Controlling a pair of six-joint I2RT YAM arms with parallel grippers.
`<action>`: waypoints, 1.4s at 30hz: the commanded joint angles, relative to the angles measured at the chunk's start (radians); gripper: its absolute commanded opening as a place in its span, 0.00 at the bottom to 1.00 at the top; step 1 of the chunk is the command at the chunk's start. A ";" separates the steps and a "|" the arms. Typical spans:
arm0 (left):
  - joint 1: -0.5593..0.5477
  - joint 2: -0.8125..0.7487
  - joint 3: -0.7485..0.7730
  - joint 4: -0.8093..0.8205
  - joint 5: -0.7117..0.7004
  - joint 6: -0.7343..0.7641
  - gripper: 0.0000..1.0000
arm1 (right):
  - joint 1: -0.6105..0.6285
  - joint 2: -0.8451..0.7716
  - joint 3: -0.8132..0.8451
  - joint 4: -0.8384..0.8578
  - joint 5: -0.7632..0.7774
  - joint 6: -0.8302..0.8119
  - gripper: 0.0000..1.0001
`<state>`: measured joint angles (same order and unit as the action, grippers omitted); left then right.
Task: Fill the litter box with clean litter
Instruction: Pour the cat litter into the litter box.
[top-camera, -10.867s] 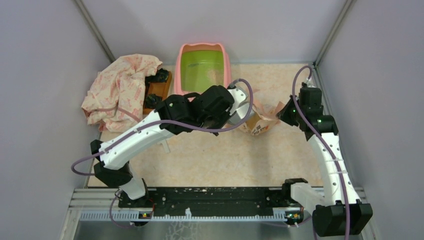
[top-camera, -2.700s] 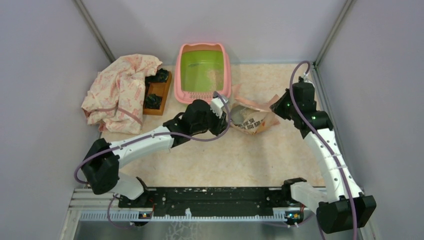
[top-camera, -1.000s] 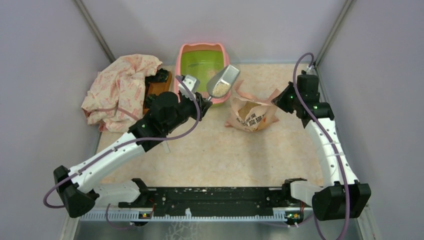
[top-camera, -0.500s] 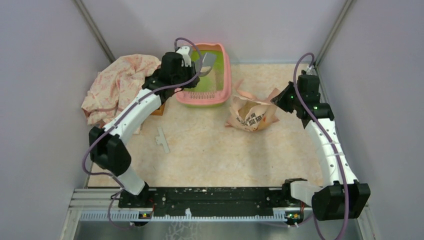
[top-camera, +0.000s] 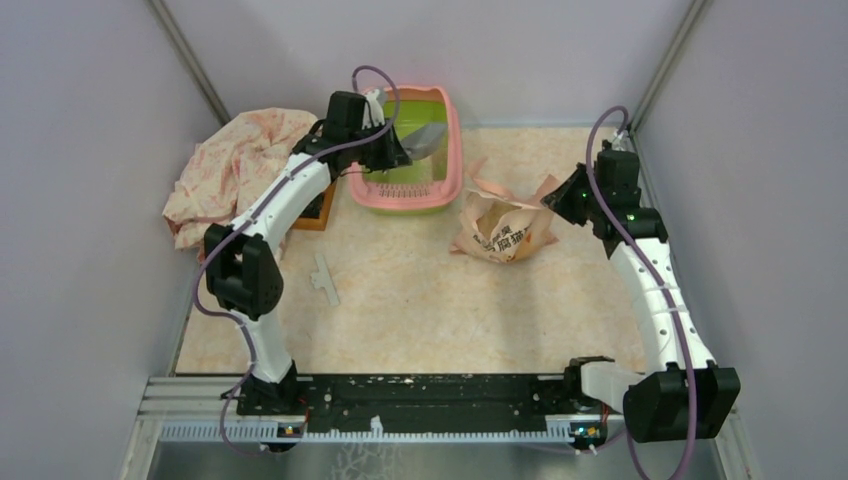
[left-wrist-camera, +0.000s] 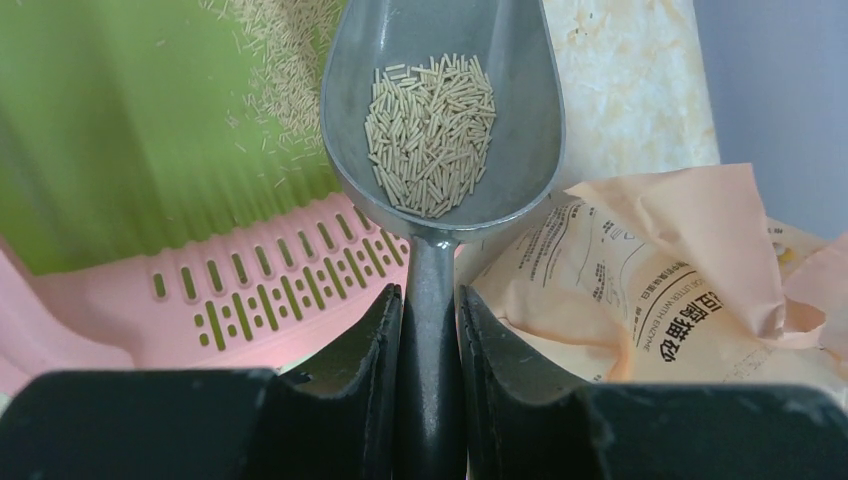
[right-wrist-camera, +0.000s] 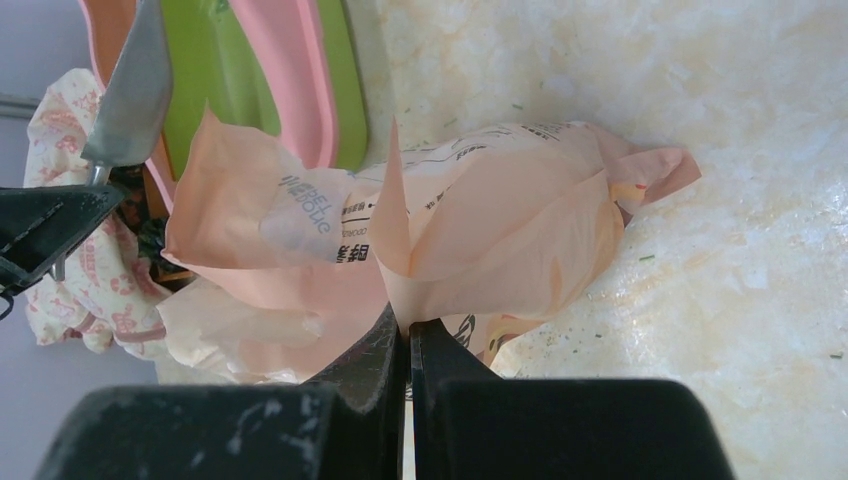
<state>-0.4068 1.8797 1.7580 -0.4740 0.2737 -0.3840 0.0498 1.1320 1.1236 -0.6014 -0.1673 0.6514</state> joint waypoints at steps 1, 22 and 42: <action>0.056 -0.041 -0.069 0.109 0.096 -0.109 0.08 | -0.010 -0.045 0.005 0.073 -0.009 -0.017 0.00; 0.175 0.075 -0.213 0.656 0.453 -0.564 0.08 | -0.010 -0.062 -0.003 0.069 -0.024 -0.021 0.00; 0.212 0.143 -0.455 1.522 0.540 -1.287 0.09 | -0.010 -0.069 -0.021 0.078 -0.031 -0.012 0.00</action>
<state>-0.1944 1.9965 1.3281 0.7605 0.7933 -1.4776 0.0490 1.1000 1.0927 -0.5911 -0.1825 0.6392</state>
